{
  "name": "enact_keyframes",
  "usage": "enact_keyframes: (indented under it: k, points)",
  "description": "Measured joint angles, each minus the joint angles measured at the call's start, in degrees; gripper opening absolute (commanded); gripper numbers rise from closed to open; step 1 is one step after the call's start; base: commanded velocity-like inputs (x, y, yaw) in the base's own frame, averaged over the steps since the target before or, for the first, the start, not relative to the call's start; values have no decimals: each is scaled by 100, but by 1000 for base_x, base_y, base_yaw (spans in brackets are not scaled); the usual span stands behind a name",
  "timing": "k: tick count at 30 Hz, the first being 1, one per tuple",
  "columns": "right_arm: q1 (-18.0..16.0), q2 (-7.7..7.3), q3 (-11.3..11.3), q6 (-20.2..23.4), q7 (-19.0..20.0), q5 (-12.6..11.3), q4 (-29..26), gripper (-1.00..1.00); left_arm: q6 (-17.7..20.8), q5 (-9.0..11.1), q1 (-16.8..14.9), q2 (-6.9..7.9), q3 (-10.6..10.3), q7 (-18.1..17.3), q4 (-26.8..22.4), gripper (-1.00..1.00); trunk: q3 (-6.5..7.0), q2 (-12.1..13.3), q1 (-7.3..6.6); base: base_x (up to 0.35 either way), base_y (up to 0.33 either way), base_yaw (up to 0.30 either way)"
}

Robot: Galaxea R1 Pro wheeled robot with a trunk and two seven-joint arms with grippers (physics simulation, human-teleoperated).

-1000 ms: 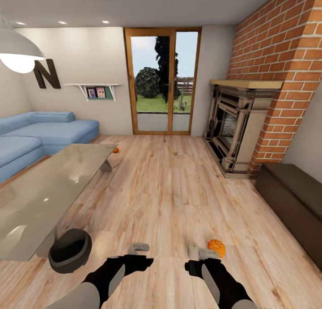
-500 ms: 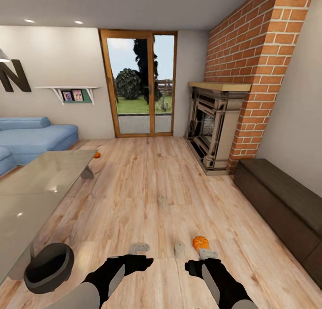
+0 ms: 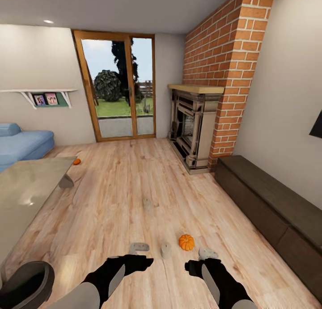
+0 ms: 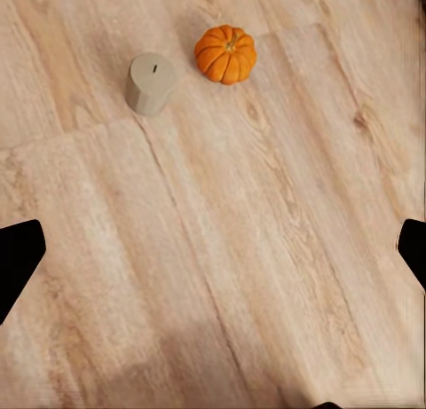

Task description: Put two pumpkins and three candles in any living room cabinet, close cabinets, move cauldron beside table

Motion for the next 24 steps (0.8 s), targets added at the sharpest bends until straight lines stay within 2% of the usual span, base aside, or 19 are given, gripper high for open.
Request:
enact_keyframes:
  k: [24]
  points:
    - [0, 0, 0, -4, 4, 0, 0, 100, 0, 0, 0, 0, 0, 0, 0, 100, 520, 963, -528, 0, 0, -274]
